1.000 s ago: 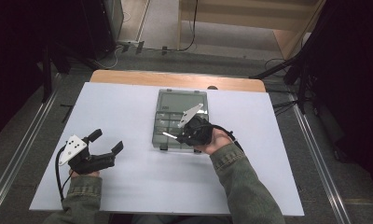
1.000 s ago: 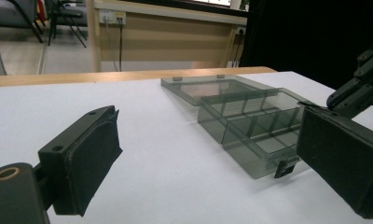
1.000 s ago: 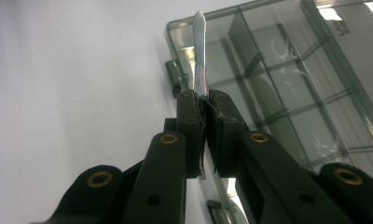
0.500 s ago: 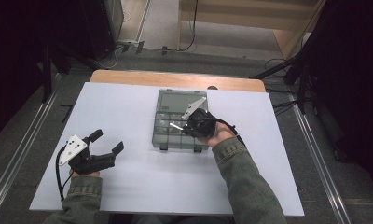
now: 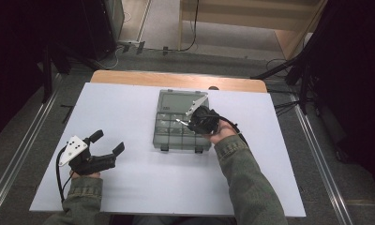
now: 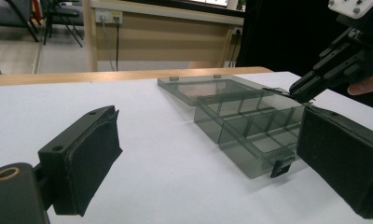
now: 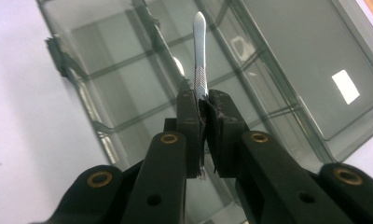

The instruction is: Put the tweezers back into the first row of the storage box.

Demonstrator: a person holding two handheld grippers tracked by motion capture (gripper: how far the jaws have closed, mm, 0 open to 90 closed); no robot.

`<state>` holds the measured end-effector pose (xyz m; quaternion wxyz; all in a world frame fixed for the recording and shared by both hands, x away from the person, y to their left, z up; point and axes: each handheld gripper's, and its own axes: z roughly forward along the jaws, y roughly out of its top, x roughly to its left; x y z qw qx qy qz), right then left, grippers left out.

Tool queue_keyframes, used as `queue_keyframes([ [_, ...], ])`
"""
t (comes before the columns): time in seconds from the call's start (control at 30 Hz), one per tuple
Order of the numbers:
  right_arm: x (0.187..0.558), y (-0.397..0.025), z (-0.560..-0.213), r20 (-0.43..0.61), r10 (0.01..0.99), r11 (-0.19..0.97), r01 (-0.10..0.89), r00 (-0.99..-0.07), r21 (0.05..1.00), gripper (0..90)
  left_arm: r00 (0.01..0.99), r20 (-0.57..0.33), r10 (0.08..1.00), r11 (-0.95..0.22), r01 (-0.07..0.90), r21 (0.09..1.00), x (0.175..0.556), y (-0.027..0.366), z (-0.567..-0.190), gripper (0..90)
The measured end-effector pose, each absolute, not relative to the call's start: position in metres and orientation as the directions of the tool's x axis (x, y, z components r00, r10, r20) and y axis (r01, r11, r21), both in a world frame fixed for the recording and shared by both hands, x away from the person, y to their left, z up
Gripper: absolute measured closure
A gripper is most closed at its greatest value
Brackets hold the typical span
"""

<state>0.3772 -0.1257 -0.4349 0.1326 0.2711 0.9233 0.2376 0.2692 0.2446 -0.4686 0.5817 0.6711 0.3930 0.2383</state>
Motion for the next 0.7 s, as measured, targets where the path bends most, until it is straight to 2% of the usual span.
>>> queue_keyframes([
  [0.3, 0.389, -0.134, -0.441, -0.14, 0.61, 0.718, 0.47, -0.78, 0.513, 85.3, 0.579, -0.144, 0.803, -0.01, 0.254, 0.967, 0.27, 0.244, -0.469, 5.7],
  [0.53, 0.397, -0.136, -0.447, -0.187, 0.623, 0.713, 0.453, -0.76, 0.535, 85.3, 0.579, -0.145, 0.802, -0.006, 0.252, 0.968, 0.27, 0.244, -0.469, 5.7],
  [0.7, 0.398, -0.137, -0.448, -0.166, 0.633, 0.697, 0.464, -0.757, 0.546, 85.2, 0.579, -0.146, 0.802, -0.007, 0.254, 0.967, 0.27, 0.245, -0.469, 5.7],
])
